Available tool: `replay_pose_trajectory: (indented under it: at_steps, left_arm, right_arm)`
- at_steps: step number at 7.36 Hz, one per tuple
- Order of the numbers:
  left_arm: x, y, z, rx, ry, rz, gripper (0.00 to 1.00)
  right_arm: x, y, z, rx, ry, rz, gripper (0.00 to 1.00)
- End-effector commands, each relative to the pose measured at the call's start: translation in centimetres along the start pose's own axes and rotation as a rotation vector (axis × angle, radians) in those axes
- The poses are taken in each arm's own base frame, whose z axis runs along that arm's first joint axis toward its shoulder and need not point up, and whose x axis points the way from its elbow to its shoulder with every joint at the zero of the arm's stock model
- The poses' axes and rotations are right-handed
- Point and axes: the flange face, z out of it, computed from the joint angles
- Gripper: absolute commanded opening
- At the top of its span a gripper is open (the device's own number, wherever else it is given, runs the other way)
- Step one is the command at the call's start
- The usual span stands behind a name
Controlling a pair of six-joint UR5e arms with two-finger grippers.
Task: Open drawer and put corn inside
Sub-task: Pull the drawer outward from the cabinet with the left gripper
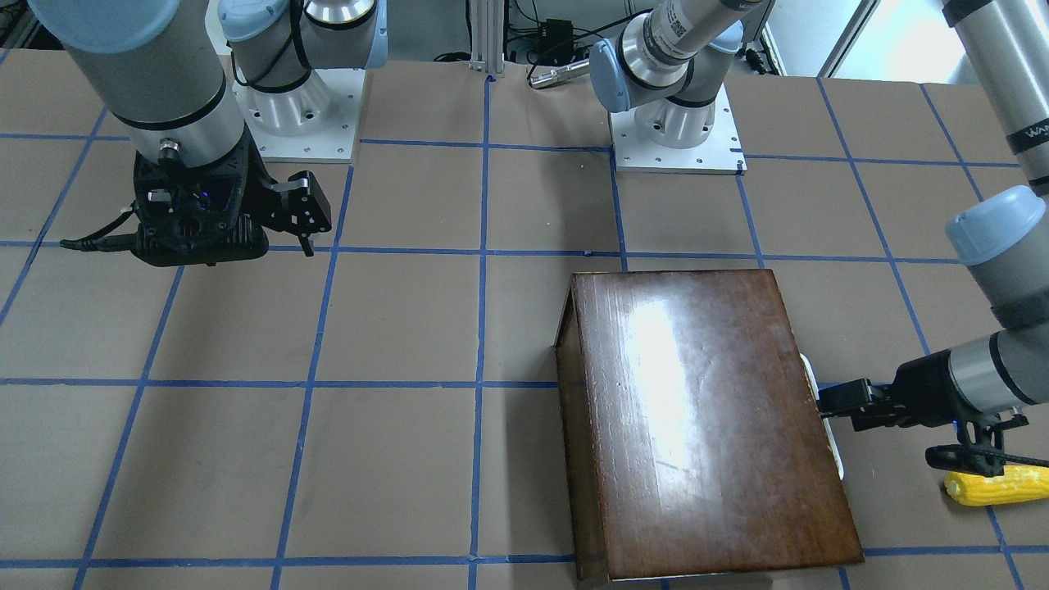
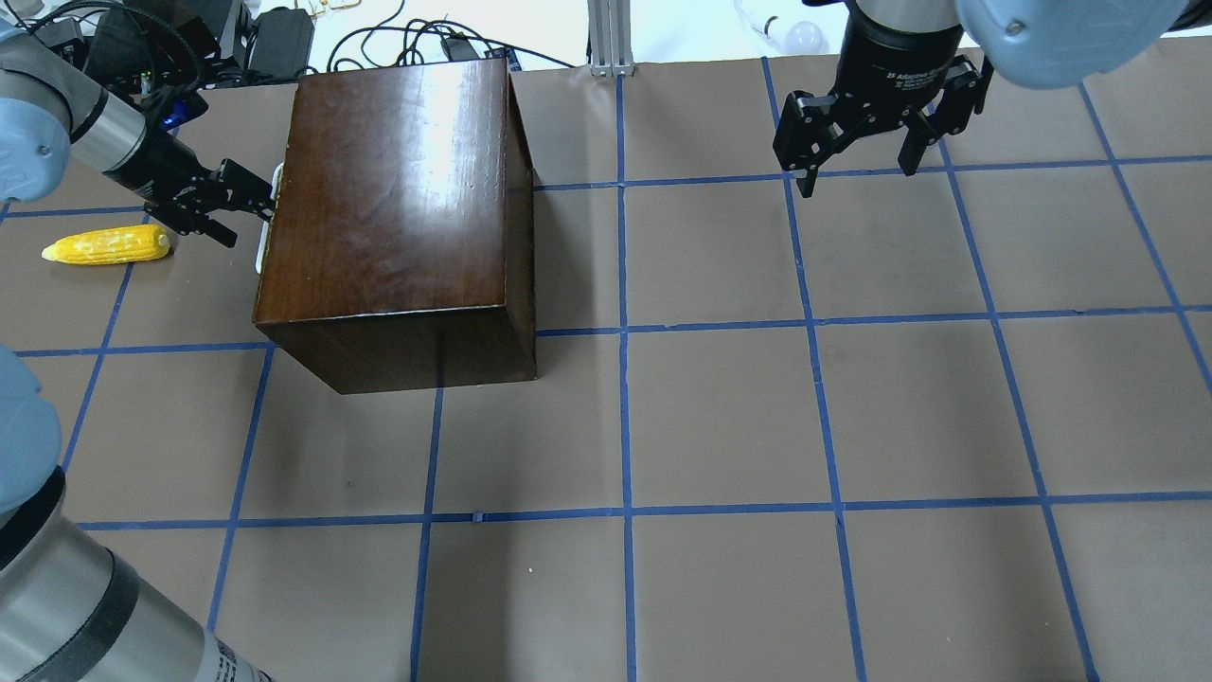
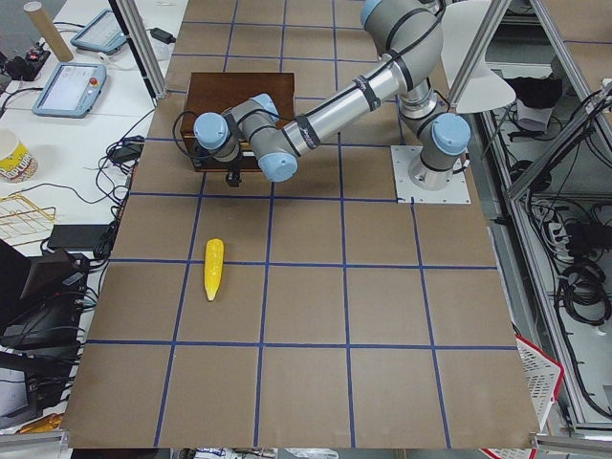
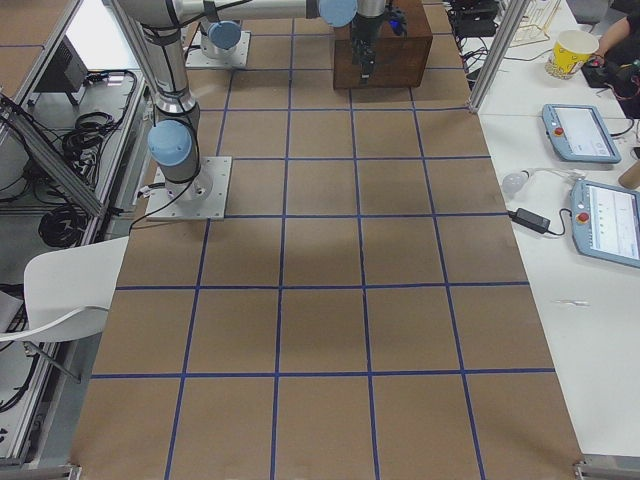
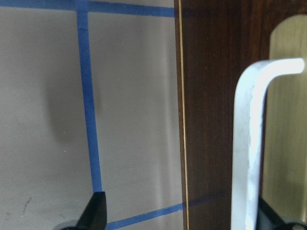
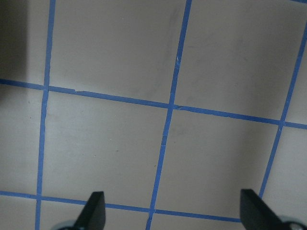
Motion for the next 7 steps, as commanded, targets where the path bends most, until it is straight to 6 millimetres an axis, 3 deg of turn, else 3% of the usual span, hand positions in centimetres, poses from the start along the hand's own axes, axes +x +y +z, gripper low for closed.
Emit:
replay_pose_trajectory:
  at_steps: [1,7]
  left_arm:
    - [-0.2,0.0,0.0,0.005,-0.003,0.002,1.0]
    - [-1.1,0.1,-1.0,-0.003,-0.059,-0.001,1.0]
  right_arm:
    - [0.0,0.0,0.0,0.0,0.0,0.0,1.0]
    - [0.0,0.0,0.0,0.0,0.0,0.0,1.0]
